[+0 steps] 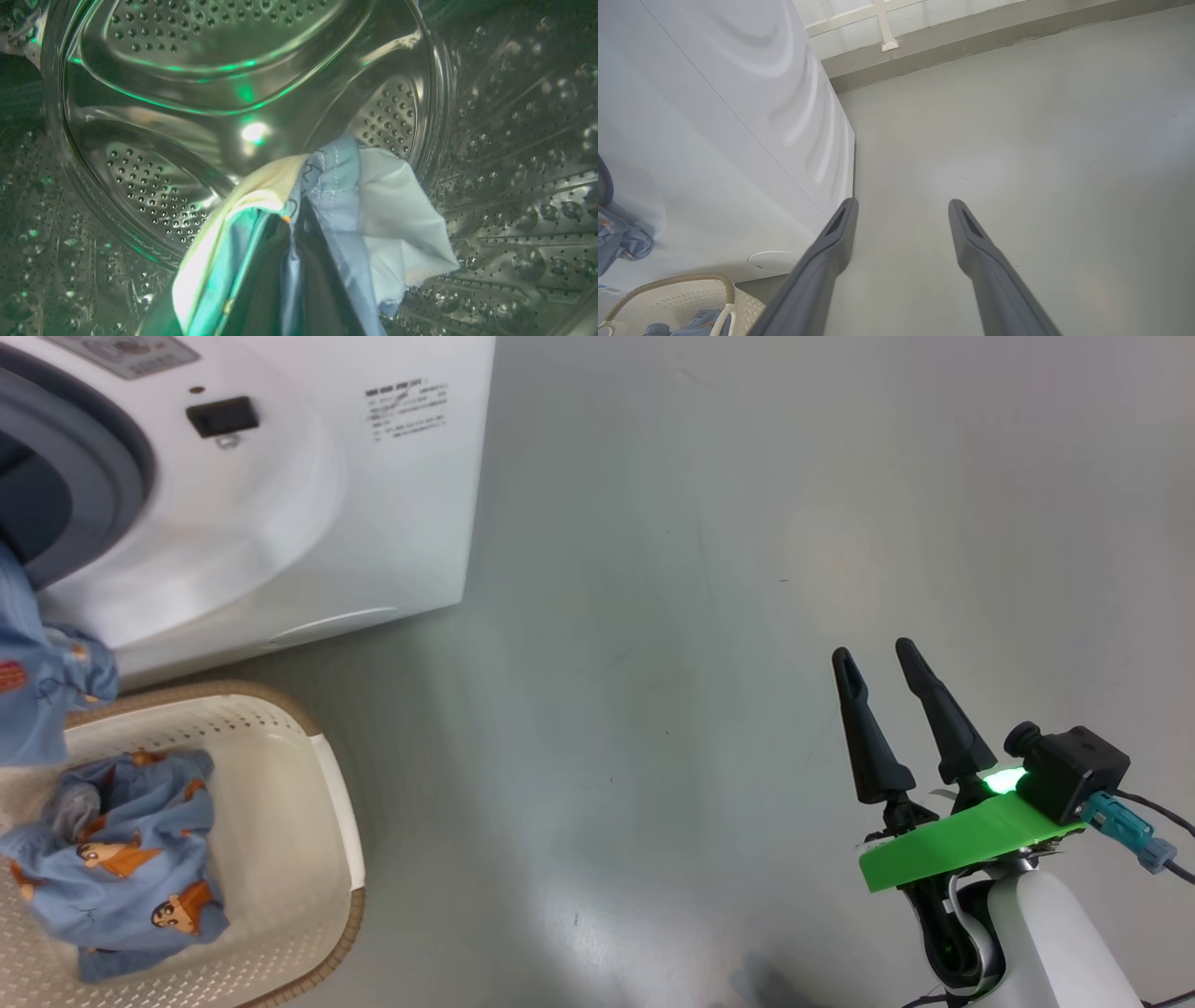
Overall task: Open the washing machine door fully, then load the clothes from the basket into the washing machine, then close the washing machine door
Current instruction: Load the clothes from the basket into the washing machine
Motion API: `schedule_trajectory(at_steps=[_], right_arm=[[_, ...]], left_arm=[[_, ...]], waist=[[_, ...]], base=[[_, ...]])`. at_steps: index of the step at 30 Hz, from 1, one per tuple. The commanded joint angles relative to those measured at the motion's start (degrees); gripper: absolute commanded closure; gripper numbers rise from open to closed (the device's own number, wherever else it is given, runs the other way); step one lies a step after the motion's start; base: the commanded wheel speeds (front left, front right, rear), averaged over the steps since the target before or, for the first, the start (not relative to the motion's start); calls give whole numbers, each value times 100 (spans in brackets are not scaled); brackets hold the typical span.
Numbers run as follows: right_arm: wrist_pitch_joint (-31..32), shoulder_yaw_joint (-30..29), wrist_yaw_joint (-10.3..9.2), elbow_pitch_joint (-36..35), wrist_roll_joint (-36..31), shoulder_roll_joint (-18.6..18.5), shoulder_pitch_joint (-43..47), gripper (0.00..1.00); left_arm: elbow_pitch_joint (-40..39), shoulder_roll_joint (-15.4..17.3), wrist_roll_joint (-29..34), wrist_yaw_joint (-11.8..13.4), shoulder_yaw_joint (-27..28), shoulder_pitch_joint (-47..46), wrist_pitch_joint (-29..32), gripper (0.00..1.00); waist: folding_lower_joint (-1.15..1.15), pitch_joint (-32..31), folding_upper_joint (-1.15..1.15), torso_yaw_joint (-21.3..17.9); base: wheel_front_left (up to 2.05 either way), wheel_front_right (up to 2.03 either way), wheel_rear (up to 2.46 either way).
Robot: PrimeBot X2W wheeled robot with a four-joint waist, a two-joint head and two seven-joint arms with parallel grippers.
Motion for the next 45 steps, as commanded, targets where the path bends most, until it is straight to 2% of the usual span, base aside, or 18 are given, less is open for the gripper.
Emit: schedule_trajectory(at_steps=[1,5,7,8,10,11,18,25,29,36,45], right_arm=[[-44,128,8,-135,-17,13,15,0],[-44,133,8,-121,-15,29,24,0],[-44,135,8,-118,-13,35,33,0],[-44,135,8,-118,-13,35,33,0],[-44,145,8,-131,1,41,32,0],[-44,151,8,-131,6,42,32,0],[-44,158,8,-131,11,35,64,0],[-44,136,8,-124,16,23,69,0],[-44,123,8,-127,17,10,64,0],[-44,74,8,-140,11,-15,69,0],[-44,30,8,-147,-16,-65,88,0]], left_arm=[[-93,194,79,22,97,124,-29,100],[395,166,176,-6,51,174,-29,100],[764,163,181,-15,38,155,-29,74],[764,163,181,-15,38,155,-29,74],[1089,195,203,-24,-1,91,-29,45],[1324,207,194,-26,-1,57,-29,0],[2501,306,259,-40,-193,-345,-29,0],[2861,338,170,-48,-213,-534,-29,0],[2681,281,51,-54,-152,-442,-29,0],[1908,105,-85,-63,-74,62,-29,0],[996,-254,-242,-66,276,903,-29,0]], waist=[[0,9,-1,-8],[0,-5,-1,-9],[0,-31,-1,-3],[0,-31,-1,-3],[0,-54,-1,0],[0,-73,-1,3],[0,-176,-1,36],[0,-231,-1,66],[0,-259,-1,87],[0,-306,-1,152],[0,-465,-1,274]], base=[[0,0,0],[0,0,0],[0,0,0],[0,0,0],[0,0,0],[0,0,0],[0,0,0],[0,0,0],[0,0,0],[0,0,0],[0,0,0]])
